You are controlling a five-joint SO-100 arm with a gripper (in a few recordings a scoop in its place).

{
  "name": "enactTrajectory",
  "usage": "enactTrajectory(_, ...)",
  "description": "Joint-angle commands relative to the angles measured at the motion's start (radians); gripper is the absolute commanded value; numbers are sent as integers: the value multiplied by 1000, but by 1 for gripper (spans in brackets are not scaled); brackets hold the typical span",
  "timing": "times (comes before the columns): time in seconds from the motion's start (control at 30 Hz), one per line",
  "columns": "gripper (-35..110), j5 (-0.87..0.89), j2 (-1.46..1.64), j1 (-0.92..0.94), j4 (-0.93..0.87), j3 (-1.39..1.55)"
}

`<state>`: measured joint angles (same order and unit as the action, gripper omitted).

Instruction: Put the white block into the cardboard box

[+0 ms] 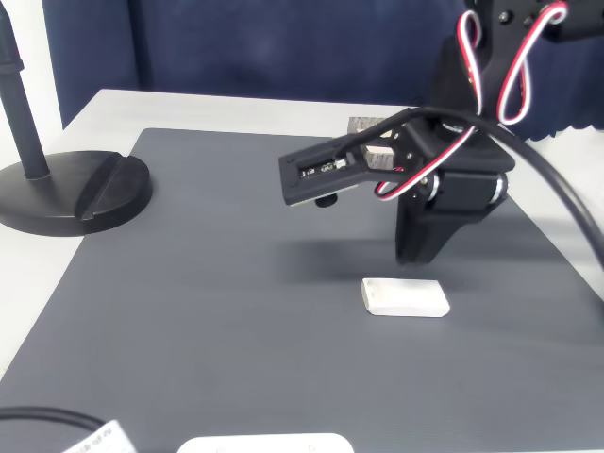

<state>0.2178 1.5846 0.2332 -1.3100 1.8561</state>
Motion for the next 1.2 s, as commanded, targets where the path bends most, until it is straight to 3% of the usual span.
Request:
enactTrajectory(0.0, -1, 6, 5, -18, -11, -67)
enactTrajectory(0.57, 16, 55, 44, 37, -51, -35)
enactTrajectory(1.17, 24, 149, 14, 54, -37, -63)
